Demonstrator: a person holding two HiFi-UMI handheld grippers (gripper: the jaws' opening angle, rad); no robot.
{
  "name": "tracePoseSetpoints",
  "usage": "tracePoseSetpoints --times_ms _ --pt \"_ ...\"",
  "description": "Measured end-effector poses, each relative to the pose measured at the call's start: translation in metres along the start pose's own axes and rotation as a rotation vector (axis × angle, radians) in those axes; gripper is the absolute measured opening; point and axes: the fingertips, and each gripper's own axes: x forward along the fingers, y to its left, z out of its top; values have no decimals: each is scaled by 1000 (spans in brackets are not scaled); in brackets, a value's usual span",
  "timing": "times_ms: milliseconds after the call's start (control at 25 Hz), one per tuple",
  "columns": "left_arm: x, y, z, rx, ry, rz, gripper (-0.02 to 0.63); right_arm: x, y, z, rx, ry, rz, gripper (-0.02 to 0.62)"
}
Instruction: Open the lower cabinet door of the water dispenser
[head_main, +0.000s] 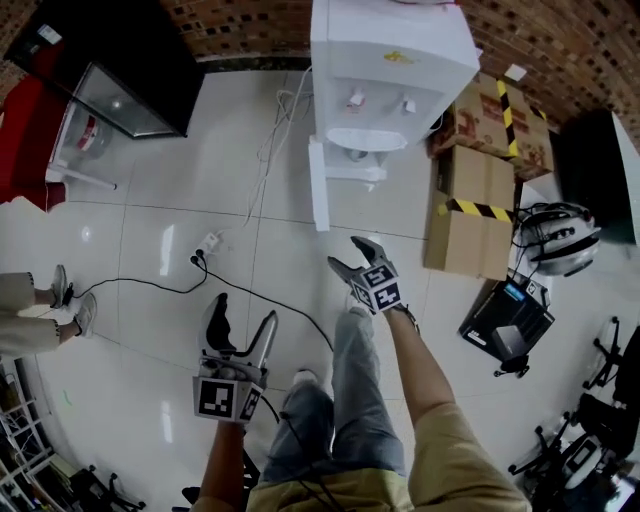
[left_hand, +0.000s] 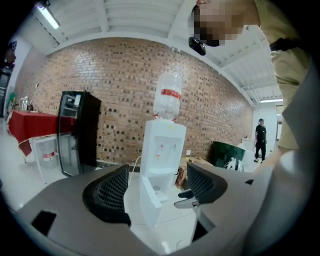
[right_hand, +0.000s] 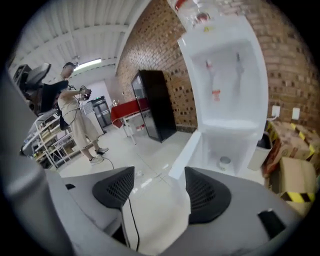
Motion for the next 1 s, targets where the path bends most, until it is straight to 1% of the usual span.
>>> tracePoseSetpoints --times_ms 80,160,280,320,400,440,480,560,680,720,760,800,840,880,920,1000 --pt "-32 -15 42 6 -44 -39 357 -74 33 56 -37 -91 -57 350" --pt "-69 -31 84 19 -79 -77 357 -152 71 116 -65 -204 -123 350" --pt "-128 -51 141 29 -115 -123 357 -261 132 190 -57 -371 -200 351" --pt "-142 -54 161 22 -134 -136 357 -291 150 217 -48 -429 -217 428" --pt "-169 -57 201 -12 -187 -155 356 -348 185 262 -37 -542 -259 464" --pt "-185 -60 219 -31 -216 -159 356 -376 203 277 -38 -592 -282 468" --pt "-200 -63 234 -44 -244 -159 356 -403 219 288 -40 -637 -304 468" --pt "-223 -73 258 -42 -282 -159 356 -453 249 304 -34 -709 -342 468" --pt "-257 -87 283 -3 -289 -157 356 -514 288 307 -2 -777 -438 468" --pt "-267 -91 291 18 -295 -152 356 -530 300 308 2 -792 -459 468" --pt "-275 -95 299 42 -307 -146 356 -543 310 310 1 -805 -462 468" --pt "-281 -100 305 67 -318 -143 356 -553 317 311 -5 -812 -447 478" --pt "-285 -106 309 90 -325 -142 356 -560 324 311 -16 -810 -421 526" --pt "-289 -114 311 110 -330 -143 356 -567 330 311 -32 -803 -400 600" --pt "-293 -121 312 125 -337 -142 356 -576 334 311 -49 -805 -395 604" --pt "-298 -137 315 137 -351 -136 356 -599 336 311 -73 -843 -419 604"
